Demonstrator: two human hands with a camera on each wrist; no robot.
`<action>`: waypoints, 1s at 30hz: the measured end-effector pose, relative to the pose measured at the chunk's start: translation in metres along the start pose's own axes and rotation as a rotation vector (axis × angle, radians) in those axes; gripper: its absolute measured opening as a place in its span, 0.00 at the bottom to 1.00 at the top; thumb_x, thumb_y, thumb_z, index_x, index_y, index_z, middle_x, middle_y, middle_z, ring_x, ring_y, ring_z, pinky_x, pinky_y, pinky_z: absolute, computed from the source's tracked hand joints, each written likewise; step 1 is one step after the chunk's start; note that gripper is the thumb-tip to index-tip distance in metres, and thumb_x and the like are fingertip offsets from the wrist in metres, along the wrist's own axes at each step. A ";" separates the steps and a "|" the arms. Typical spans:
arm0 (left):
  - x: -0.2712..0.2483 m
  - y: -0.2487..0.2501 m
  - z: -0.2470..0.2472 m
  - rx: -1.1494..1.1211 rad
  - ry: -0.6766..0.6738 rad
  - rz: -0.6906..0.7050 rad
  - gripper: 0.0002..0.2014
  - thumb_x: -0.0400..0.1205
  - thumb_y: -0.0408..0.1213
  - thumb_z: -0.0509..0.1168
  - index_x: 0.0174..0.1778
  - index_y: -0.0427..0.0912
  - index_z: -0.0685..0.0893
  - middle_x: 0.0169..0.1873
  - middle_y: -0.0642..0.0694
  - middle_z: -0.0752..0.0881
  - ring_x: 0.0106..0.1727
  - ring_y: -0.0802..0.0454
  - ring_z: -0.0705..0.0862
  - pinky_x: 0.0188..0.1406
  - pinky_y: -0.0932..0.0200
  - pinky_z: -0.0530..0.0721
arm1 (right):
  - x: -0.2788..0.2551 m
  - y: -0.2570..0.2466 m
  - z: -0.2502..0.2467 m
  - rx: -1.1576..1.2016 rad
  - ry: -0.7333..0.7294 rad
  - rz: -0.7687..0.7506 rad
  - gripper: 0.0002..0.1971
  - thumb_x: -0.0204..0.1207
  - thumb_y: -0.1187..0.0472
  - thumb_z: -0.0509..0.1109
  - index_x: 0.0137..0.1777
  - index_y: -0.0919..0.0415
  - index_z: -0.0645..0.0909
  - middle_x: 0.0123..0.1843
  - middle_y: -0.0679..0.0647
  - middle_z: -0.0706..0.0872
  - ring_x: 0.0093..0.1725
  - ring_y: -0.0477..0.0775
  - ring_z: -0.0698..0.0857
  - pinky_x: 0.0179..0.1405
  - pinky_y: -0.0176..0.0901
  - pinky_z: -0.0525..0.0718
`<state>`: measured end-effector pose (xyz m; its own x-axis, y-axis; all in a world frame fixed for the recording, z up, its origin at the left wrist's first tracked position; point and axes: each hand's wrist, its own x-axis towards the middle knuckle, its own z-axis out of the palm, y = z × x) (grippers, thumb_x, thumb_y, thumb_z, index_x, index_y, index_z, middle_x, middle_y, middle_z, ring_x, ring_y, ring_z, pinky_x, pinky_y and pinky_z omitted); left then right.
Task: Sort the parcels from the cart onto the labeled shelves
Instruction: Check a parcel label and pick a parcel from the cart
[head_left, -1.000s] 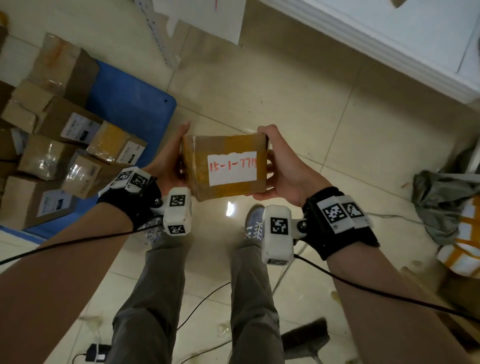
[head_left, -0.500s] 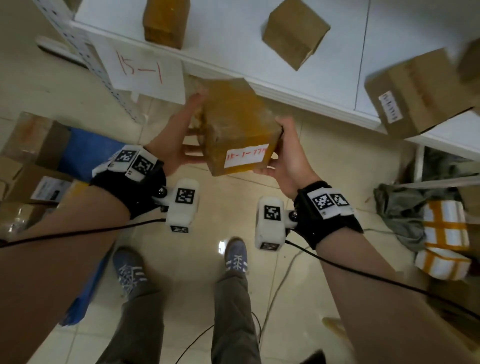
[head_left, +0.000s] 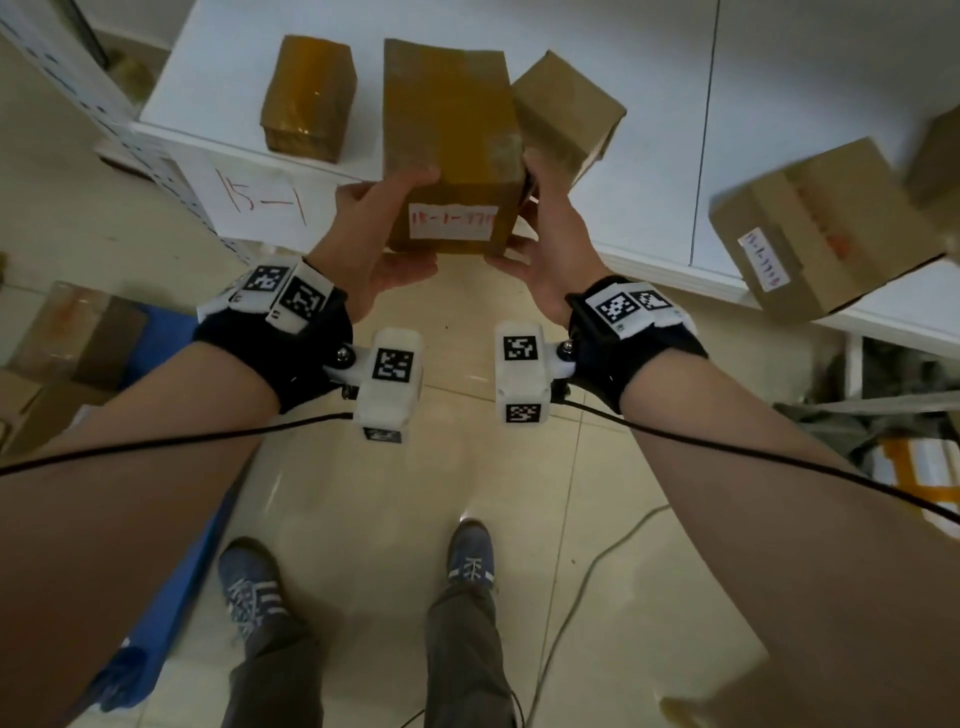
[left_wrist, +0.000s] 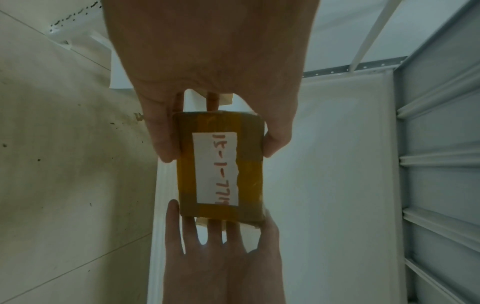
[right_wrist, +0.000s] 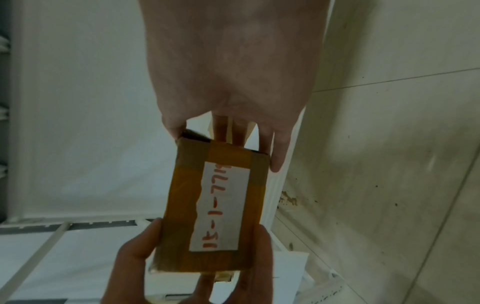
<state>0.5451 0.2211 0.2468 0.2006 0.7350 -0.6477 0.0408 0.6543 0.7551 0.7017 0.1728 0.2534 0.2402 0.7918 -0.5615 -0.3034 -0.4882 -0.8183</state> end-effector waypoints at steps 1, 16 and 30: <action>0.006 0.002 0.001 -0.030 0.008 0.018 0.37 0.75 0.53 0.76 0.75 0.46 0.68 0.59 0.41 0.85 0.59 0.43 0.87 0.51 0.48 0.92 | 0.007 -0.001 -0.001 -0.001 -0.002 -0.008 0.21 0.87 0.38 0.56 0.69 0.48 0.78 0.69 0.52 0.86 0.70 0.60 0.83 0.71 0.61 0.81; 0.107 0.048 0.018 0.014 0.154 0.000 0.07 0.83 0.43 0.70 0.49 0.46 0.80 0.47 0.47 0.85 0.52 0.48 0.87 0.50 0.58 0.91 | 0.063 -0.001 -0.032 0.255 -0.013 0.127 0.28 0.88 0.37 0.56 0.79 0.53 0.76 0.76 0.58 0.80 0.71 0.65 0.82 0.72 0.62 0.82; 0.090 -0.021 -0.036 -0.087 0.220 0.085 0.27 0.78 0.47 0.76 0.68 0.38 0.79 0.56 0.42 0.84 0.50 0.47 0.89 0.45 0.60 0.91 | 0.046 0.066 0.002 0.211 -0.003 0.264 0.26 0.89 0.42 0.57 0.71 0.62 0.82 0.66 0.65 0.88 0.63 0.65 0.88 0.61 0.56 0.90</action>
<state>0.5266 0.2799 0.1696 -0.0185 0.8025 -0.5963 -0.0534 0.5948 0.8021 0.6911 0.1773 0.1738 0.1256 0.6493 -0.7501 -0.5393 -0.5899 -0.6010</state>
